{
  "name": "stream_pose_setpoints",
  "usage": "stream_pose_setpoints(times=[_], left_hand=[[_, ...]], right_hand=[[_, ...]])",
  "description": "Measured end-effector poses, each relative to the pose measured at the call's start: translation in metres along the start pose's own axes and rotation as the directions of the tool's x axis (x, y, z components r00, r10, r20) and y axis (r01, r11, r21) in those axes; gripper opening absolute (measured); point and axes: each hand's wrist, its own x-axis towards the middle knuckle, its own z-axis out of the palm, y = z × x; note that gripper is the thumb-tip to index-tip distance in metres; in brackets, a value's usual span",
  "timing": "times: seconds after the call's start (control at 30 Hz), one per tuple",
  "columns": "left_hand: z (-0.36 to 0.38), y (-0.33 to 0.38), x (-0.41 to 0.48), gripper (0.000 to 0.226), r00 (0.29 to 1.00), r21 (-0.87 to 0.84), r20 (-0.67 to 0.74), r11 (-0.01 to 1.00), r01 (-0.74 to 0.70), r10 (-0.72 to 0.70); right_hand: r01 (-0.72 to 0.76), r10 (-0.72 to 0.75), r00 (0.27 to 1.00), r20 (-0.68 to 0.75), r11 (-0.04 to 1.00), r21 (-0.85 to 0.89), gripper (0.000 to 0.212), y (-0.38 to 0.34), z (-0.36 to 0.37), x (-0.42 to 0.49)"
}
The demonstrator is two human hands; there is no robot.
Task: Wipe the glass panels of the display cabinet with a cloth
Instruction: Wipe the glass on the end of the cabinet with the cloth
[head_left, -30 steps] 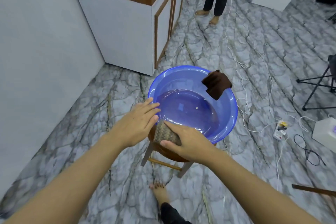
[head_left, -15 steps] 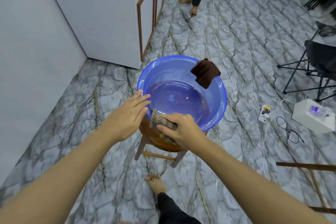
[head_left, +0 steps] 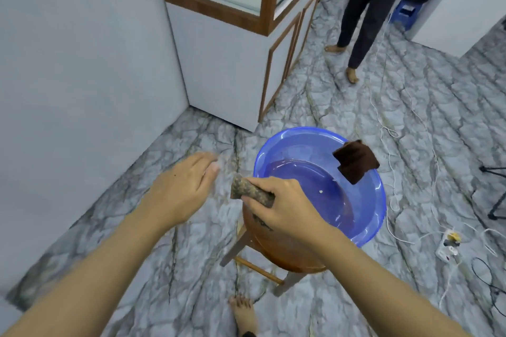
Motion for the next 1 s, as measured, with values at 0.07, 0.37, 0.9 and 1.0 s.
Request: stream_pose_setpoints(times=[0.07, 0.37, 0.9, 1.0], left_hand=[[-0.024, -0.013, -0.017, 0.061, 0.994, 0.034, -0.042, 0.994, 0.101, -0.1], [-0.14, -0.086, -0.165, 0.047, 0.791, 0.041, -0.267, 0.813, 0.58, -0.551], [-0.33, -0.074, -0.392, 0.05, 0.198, 0.035, -0.706, 0.245, 0.969, -0.68], [-0.352, -0.069, -0.403, 0.045, 0.193, 0.136, -0.875, 0.157, 0.978, -0.444]], right_hand=[[0.084, -0.085, 0.994, 0.069, 0.996, 0.017, 0.019, -0.02, 0.011, 0.027], [0.486, -0.523, 0.781, 0.341, 0.852, 0.192, 0.021, -0.16, 0.095, 0.127], [0.62, -0.952, 0.263, 0.157, 0.291, 0.729, 0.016, -0.513, 0.246, 0.144], [0.586, -0.97, 0.242, 0.038, 0.177, 0.791, 0.03, -0.559, 0.251, 0.141]])
